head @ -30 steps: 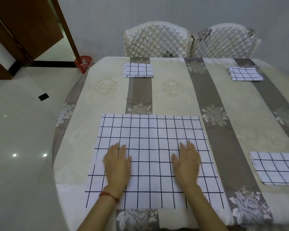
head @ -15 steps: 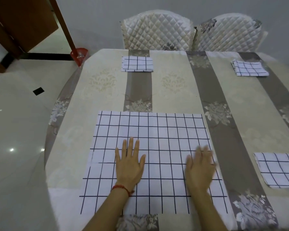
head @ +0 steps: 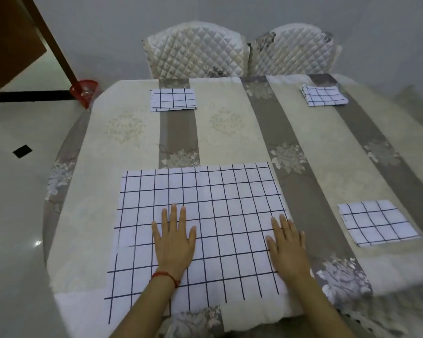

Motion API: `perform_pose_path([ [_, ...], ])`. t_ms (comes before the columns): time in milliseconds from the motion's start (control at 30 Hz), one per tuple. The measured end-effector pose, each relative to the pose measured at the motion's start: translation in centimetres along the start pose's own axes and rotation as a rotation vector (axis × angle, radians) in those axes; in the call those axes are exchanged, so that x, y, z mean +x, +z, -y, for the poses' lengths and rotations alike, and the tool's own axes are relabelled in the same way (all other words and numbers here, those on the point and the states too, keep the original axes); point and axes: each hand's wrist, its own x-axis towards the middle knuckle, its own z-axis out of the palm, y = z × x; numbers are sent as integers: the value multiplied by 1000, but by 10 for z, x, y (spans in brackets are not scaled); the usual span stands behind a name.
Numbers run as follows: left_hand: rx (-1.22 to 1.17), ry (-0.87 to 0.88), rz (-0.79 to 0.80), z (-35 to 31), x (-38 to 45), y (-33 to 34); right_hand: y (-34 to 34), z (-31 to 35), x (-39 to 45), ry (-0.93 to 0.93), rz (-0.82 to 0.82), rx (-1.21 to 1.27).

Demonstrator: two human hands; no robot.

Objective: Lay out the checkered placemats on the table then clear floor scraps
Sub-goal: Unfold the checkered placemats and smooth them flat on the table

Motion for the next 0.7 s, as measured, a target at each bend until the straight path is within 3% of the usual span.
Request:
perform_pose_path([
  [67, -6, 16, -33, -2, 2, -2, -14, 4, 4, -13, 20, 83],
  [200, -117, 126, -56, -52, 6, -17, -50, -25, 10, 14, -92, 309],
  [333, -158, 369, -78, -138, 1, -19, -80, -101, 26, 135, -191, 345],
  [467, -243, 508, -4, -232, -10, -3, -110, -186, 40, 231, -282, 418],
  [700, -258, 369, 308, -363, -19, 35, -132, -287, 49, 380, -253, 427],
])
